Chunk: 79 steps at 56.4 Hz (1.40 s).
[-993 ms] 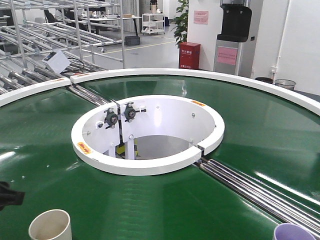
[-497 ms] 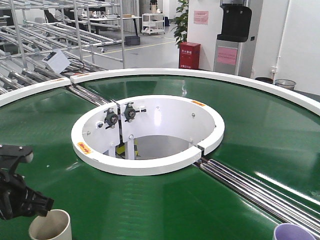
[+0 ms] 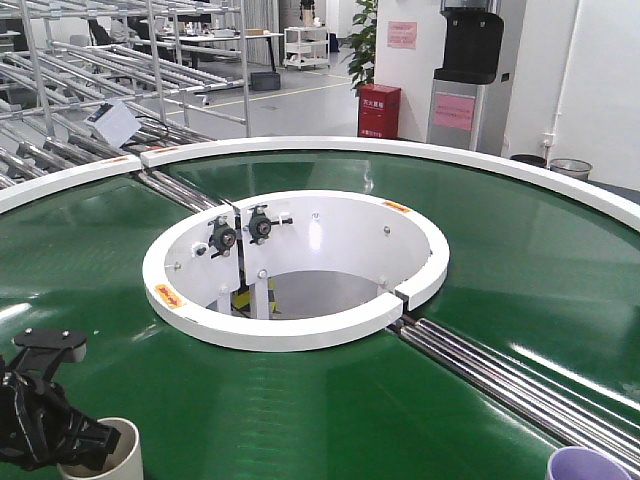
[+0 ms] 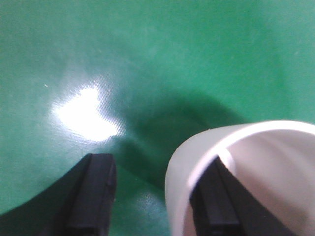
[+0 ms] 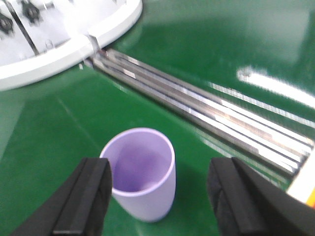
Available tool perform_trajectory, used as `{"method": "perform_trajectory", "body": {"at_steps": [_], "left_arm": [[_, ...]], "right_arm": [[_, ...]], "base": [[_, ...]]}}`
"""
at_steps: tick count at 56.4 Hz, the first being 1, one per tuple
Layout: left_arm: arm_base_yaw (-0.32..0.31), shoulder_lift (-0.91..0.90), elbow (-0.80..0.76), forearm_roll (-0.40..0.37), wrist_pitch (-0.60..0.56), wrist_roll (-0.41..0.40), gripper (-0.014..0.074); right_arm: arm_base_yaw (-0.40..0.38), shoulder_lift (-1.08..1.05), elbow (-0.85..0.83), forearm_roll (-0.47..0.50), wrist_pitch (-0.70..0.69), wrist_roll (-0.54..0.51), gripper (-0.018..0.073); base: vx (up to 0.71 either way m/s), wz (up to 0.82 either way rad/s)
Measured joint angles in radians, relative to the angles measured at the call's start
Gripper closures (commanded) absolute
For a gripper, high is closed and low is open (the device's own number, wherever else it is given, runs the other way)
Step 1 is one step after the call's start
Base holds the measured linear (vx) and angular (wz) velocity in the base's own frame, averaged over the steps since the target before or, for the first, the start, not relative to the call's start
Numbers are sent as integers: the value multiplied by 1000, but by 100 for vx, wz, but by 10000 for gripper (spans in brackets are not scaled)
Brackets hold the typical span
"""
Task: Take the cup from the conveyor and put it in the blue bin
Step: 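Lower left gripper onto cream cup and right gripper onto lavender cup, then close both grippers on the cup rims and lift the cups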
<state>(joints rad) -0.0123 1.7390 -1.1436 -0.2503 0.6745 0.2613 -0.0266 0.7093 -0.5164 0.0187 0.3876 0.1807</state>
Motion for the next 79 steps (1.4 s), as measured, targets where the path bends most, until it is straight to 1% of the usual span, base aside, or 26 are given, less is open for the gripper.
{"method": "perform_trajectory", "body": {"at_steps": [6,13,19,22,32,38,45,51,58,67,71,79], "left_arm": [[0,13,0,0,-1,0,253],[0,13,-1,0,0,0,423],[0,12,-3,-13,6,0,553],[0,12,-5,-17,11,0,603],[0,12,-6,-18,11,0,605],[0,12,-6,-18,11,0,605],[0,12,-6,-18,11,0,605],[0,12,-6,-18,11,0,605],[0,12,-6,-18,11,0,605],[0,12,-6,-18,11,0,605],[0,12,-6,-16,11,0,605],[0,12,-6,-10,11,0,605]], "right_arm": [[0,101,-122,0,168,2,72],[0,275,-272,0,341,2,72],[0,417,-381,0,403,-1,72],[0,481,-432,0,417,-5,72],[0,686,-585,-19,480,-16,73],[0,775,-633,-59,514,-18,83],[0,845,-640,-85,540,-19,98],[0,891,-640,-88,546,-20,120],[0,936,-640,-89,539,-21,162],[0,987,-640,-89,535,-34,273],[0,1000,-640,-87,532,-38,343],[0,998,-640,-76,531,-46,517]], "base": [[0,0],[0,0],[0,0],[0,0],[0,0],[0,0],[0,0],[0,0],[0,0],[0,0],[0,0],[0,0]]}}
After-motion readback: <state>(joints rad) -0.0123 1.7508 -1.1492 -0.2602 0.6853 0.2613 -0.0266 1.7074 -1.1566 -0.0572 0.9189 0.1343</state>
